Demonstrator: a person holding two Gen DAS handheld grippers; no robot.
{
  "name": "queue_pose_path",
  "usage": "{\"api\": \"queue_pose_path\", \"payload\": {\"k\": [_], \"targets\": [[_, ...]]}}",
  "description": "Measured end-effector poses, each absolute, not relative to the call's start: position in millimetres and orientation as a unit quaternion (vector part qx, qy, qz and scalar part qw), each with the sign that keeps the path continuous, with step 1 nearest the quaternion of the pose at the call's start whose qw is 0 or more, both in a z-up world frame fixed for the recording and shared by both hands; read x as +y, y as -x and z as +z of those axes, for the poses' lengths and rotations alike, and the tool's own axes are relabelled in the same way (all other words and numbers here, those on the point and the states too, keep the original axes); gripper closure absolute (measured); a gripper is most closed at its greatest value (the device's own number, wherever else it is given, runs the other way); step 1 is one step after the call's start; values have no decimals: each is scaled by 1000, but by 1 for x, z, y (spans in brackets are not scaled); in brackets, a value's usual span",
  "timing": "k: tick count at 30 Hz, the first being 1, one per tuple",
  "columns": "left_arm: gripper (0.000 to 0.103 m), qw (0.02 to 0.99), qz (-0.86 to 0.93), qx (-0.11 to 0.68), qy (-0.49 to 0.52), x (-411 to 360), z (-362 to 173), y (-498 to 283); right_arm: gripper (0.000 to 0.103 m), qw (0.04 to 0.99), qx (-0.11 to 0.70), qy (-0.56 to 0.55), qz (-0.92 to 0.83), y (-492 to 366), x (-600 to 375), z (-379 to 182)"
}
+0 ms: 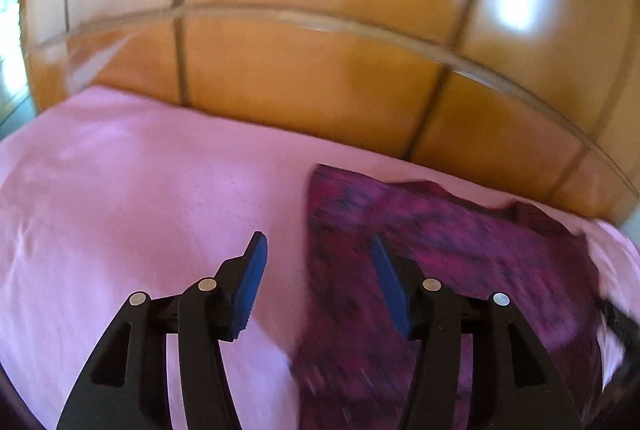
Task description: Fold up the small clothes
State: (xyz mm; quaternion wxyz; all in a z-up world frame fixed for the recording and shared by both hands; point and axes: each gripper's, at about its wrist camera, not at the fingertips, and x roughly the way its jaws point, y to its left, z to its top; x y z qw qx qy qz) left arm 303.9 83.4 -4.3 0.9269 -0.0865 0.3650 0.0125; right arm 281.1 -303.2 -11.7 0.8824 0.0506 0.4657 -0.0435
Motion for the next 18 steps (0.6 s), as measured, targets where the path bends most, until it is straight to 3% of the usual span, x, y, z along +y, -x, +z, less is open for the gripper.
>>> {"api": "queue_pose_path", "payload": {"k": [7, 18], "targets": [[49, 918, -24, 395, 39, 44, -32, -276, 48, 897, 438, -62, 12, -266, -273, 18], [46, 915, 22, 402, 19, 33, -37, -281, 46, 883, 469, 0, 19, -288, -239, -28]]}}
